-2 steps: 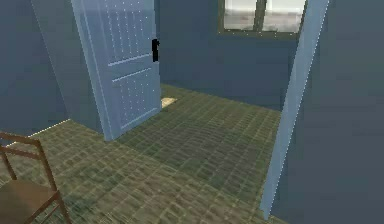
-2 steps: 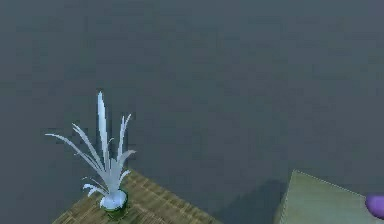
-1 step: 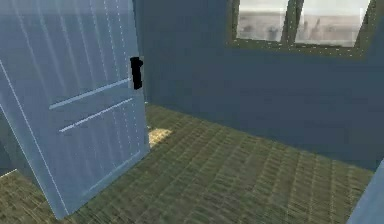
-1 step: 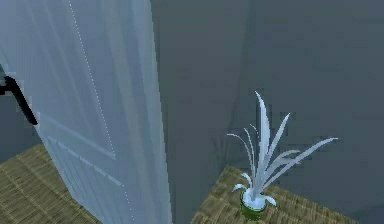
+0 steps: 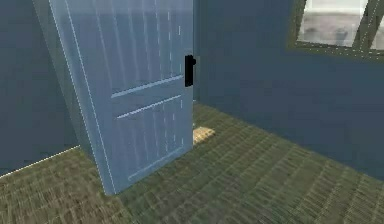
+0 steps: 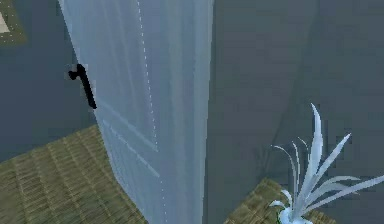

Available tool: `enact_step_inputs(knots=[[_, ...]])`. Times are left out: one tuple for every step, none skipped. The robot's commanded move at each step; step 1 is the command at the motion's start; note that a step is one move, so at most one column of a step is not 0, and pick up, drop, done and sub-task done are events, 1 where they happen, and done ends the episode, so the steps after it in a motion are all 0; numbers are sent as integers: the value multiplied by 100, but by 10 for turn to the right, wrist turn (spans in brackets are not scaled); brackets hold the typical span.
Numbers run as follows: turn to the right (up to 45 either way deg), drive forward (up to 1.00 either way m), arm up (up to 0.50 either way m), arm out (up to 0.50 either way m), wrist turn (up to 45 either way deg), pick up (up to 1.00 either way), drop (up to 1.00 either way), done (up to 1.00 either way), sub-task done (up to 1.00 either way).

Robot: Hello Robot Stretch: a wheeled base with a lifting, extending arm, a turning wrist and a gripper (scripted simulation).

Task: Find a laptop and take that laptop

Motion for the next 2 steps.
enact_step_inputs(knots=[[0,5,0,0,0,0,0,0,0],[360,0,0,0,0,0,0,0,0]])
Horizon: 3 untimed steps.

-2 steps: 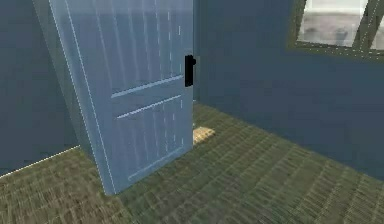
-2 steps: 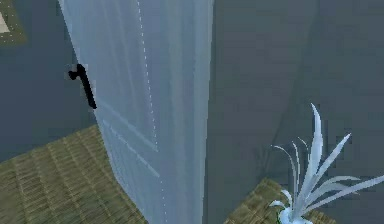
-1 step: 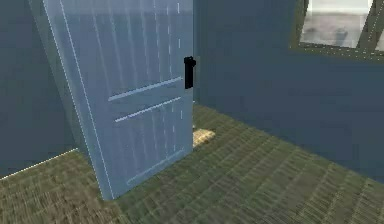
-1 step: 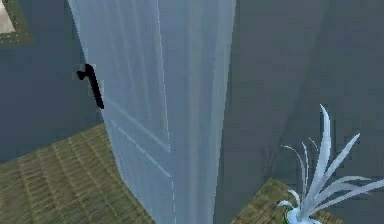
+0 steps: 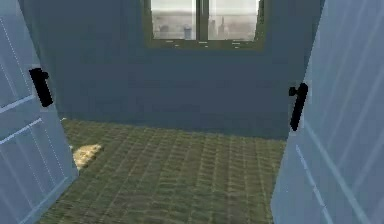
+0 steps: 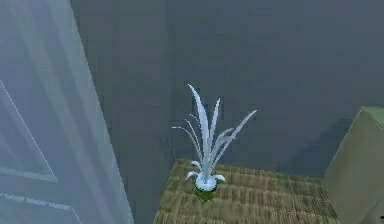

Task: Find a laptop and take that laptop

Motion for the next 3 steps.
enact_step_inputs(knots=[[0,90,0,0,0,0,0,0,0],[270,0,0,0,0,0,0,0,0],[0,50,0,0,0,0,0,0,0]])
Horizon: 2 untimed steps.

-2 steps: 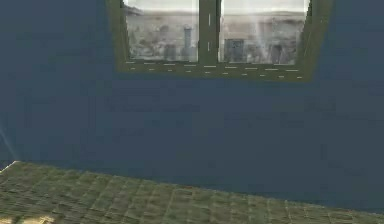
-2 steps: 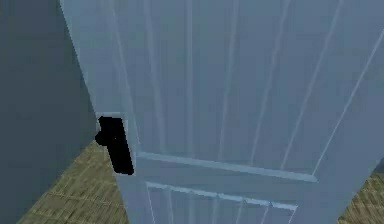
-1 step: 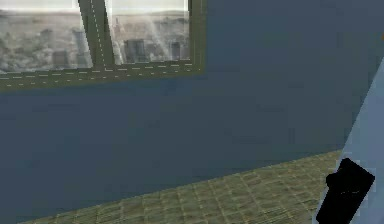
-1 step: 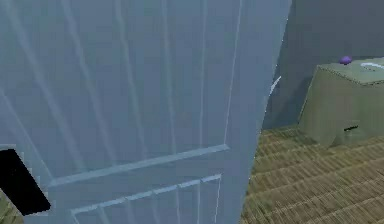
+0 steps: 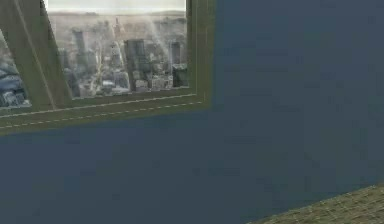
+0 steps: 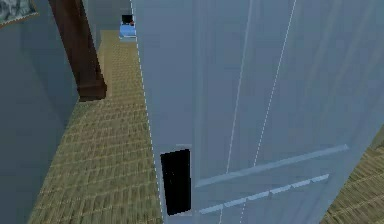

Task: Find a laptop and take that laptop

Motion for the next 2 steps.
enact_step_inputs(knots=[[-150,0,0,0,0,0,0,0,0],[-30,0,0,0,0,0,0,0,0]])
